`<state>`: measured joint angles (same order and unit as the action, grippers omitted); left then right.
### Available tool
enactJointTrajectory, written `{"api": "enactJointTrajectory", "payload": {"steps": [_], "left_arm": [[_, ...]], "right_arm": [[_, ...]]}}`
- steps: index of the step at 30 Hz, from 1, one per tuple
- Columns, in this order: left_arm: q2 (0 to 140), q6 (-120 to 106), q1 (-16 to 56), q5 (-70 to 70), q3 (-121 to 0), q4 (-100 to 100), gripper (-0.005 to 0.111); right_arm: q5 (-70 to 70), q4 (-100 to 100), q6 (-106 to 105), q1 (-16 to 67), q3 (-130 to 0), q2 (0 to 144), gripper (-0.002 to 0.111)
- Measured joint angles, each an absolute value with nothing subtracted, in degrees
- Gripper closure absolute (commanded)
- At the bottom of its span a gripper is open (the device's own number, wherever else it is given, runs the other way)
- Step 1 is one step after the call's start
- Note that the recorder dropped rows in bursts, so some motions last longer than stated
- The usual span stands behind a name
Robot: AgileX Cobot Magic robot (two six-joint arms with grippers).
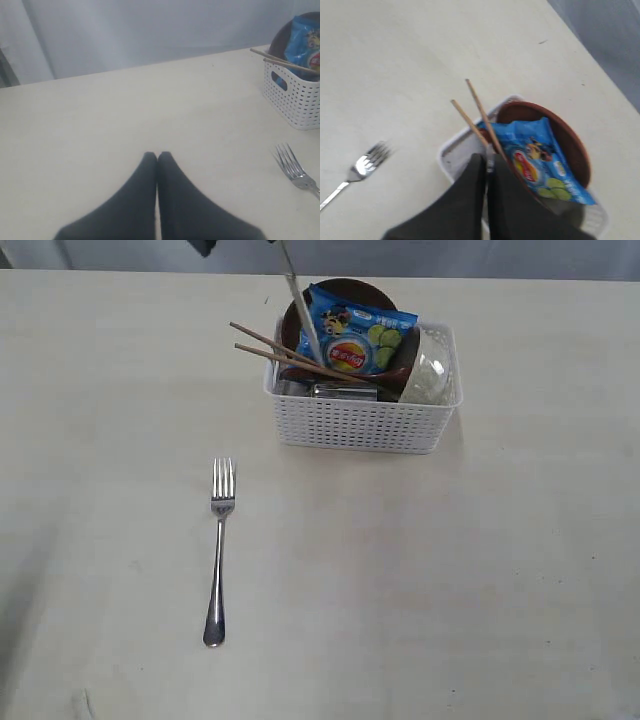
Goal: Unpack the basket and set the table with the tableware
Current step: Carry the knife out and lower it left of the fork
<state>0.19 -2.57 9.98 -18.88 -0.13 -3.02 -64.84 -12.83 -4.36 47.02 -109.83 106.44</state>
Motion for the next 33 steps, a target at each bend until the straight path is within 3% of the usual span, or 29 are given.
{"api": "enactJointTrajectory", "payload": {"steps": [10, 33], "left_arm": [[0.19, -2.57, 9.98, -18.88, -0.13, -3.02, 0.107], [0.19, -2.57, 9.98, -18.88, -0.13, -3.02, 0.107]], "right_arm": [[-69.82, 29.49, -3.90, 47.02, -109.83, 110.19, 0.109], [-69.95, 34.84, -2.41, 47.02, -109.83, 129.15, 0.109]]}}
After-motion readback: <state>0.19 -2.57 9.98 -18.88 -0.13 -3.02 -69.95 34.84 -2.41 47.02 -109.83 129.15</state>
